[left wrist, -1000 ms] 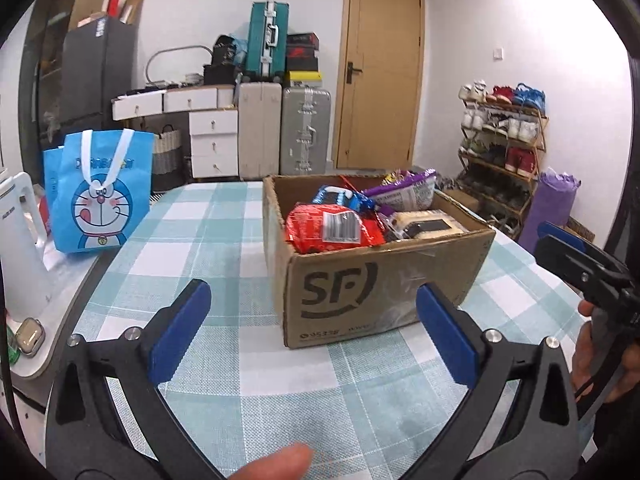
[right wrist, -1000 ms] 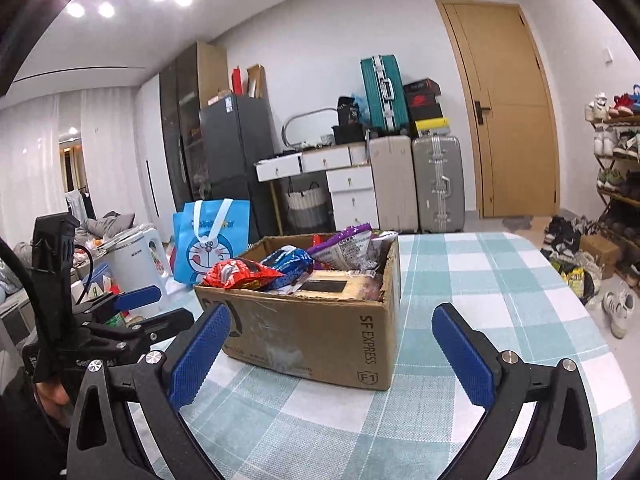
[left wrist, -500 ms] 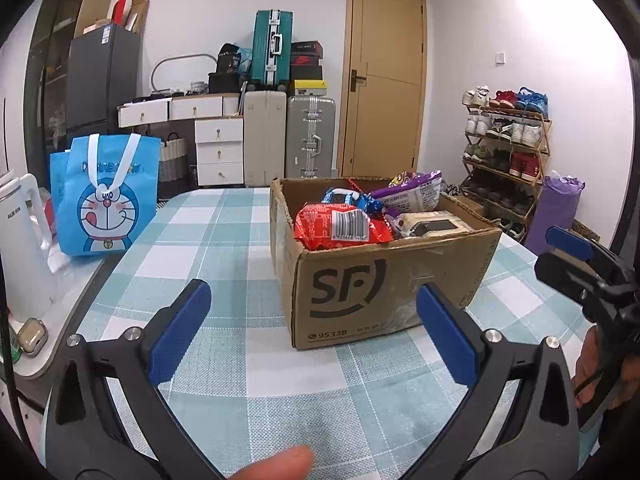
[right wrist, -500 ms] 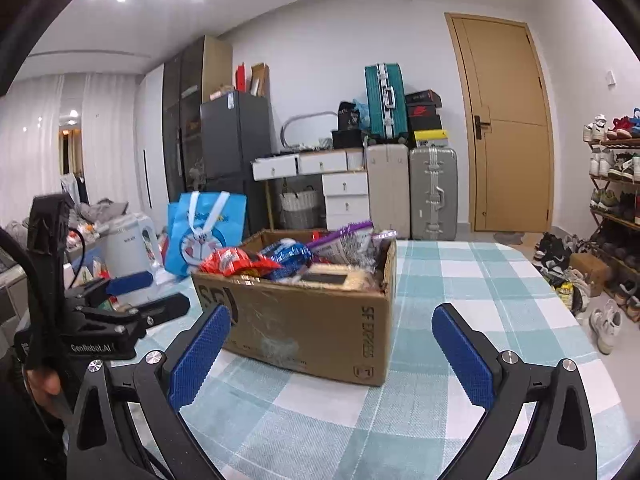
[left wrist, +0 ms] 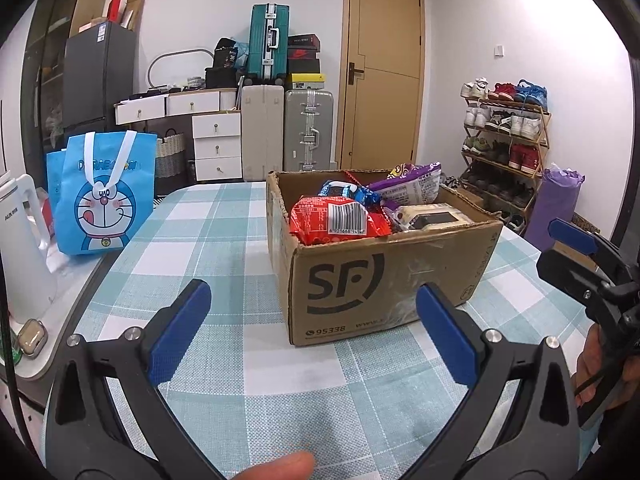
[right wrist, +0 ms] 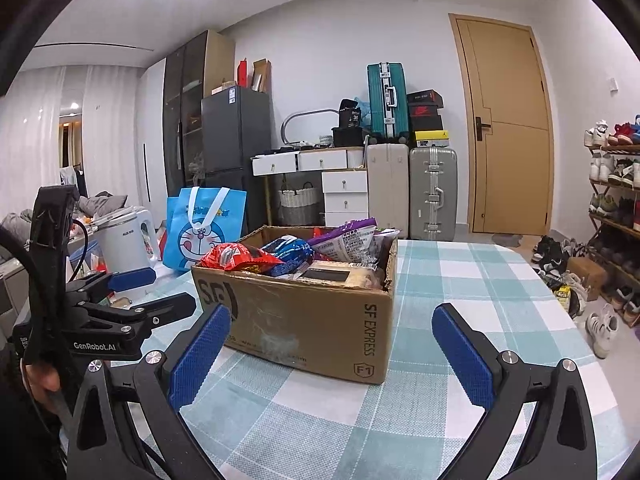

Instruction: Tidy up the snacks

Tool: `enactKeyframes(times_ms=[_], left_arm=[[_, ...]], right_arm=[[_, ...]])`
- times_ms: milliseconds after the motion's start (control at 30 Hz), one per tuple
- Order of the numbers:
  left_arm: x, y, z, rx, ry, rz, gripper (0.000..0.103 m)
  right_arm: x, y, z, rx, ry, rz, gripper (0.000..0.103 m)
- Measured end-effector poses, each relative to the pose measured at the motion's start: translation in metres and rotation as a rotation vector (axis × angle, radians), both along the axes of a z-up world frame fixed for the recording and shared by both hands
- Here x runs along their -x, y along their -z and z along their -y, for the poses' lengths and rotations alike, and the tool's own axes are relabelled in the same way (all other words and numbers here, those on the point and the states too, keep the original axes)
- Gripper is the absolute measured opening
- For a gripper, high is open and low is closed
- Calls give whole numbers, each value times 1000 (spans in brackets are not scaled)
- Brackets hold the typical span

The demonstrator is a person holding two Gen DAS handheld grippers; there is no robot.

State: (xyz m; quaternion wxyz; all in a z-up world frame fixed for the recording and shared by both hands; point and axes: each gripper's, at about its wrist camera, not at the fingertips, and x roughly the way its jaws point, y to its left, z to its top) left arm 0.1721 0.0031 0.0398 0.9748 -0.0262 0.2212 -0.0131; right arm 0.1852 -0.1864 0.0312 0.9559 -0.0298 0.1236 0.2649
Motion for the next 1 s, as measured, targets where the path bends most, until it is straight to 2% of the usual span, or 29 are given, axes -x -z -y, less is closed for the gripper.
enactKeyframes(times_ms=[1000], left_arm=[[0, 0, 0, 1, 0, -1, 102]], right_arm=[[0, 0, 1, -2, 1, -1, 102]])
